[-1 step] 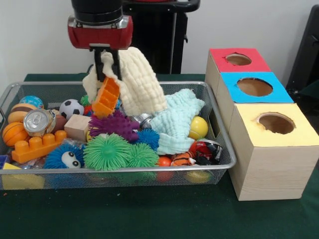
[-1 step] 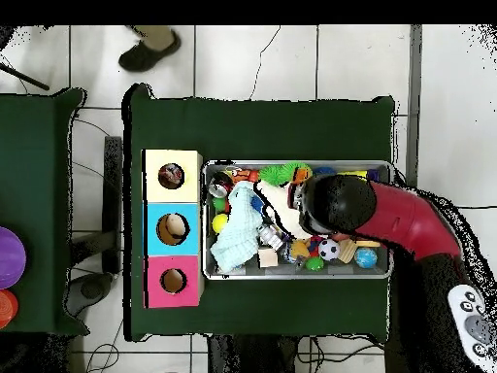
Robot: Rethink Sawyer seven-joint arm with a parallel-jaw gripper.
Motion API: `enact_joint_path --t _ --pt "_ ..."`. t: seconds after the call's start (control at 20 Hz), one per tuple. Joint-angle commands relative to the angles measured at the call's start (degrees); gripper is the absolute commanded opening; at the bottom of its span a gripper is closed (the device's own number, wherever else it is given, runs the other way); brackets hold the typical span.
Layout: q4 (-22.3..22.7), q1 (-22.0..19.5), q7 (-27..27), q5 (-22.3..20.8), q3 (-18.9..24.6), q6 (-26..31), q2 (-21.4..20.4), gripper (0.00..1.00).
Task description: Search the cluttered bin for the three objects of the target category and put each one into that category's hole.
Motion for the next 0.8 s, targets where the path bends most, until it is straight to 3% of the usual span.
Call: enact_joint_path --t 0.05,0.45,0.8 --pt "-2.05 -2.39 -10.76 -3.18 6.24 5.99 2.82 0.0" --pt "-2.48 -1.91 -9.11 -4.33 7.69 6.3 2.66 0.0" --pt "-1.54 -4.68 -10.72 -4.86 8.64 5.36 2.87 0.0"
